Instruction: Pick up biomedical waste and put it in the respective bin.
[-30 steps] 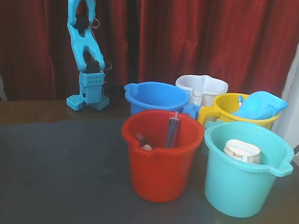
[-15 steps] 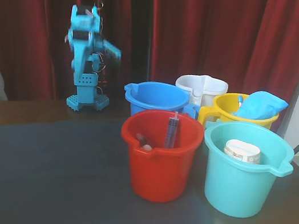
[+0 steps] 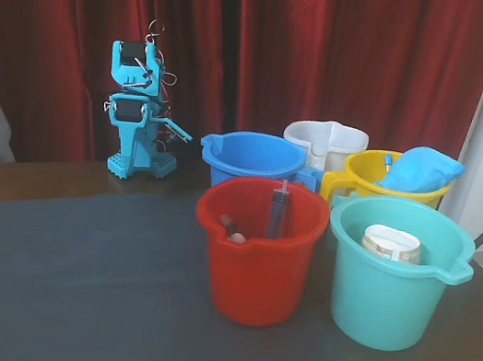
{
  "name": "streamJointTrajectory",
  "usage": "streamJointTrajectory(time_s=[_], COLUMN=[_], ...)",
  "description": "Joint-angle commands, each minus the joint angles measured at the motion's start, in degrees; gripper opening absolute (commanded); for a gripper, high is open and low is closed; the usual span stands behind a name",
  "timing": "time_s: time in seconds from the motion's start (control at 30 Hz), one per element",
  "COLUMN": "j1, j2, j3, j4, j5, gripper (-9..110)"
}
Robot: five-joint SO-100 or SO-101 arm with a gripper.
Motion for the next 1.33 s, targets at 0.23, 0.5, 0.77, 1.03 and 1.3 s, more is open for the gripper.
streamJointTrajectory(time_s=[0.23, 0.5, 0.77, 1.03, 1.3], j1=[0.00, -0.09, -0.09, -0.09, -0.09], j2=[-0.44, -0.44, -0.44, -0.44, -0.44], j3=[-0.26, -0.26, -0.26, -0.26, -0.26], j4=[0.00, -0.09, -0.09, -0.09, -0.09], j5=[-0.44, -0.53, -0.53, -0.53, -0.53], gripper=[0, 0, 0, 0, 0])
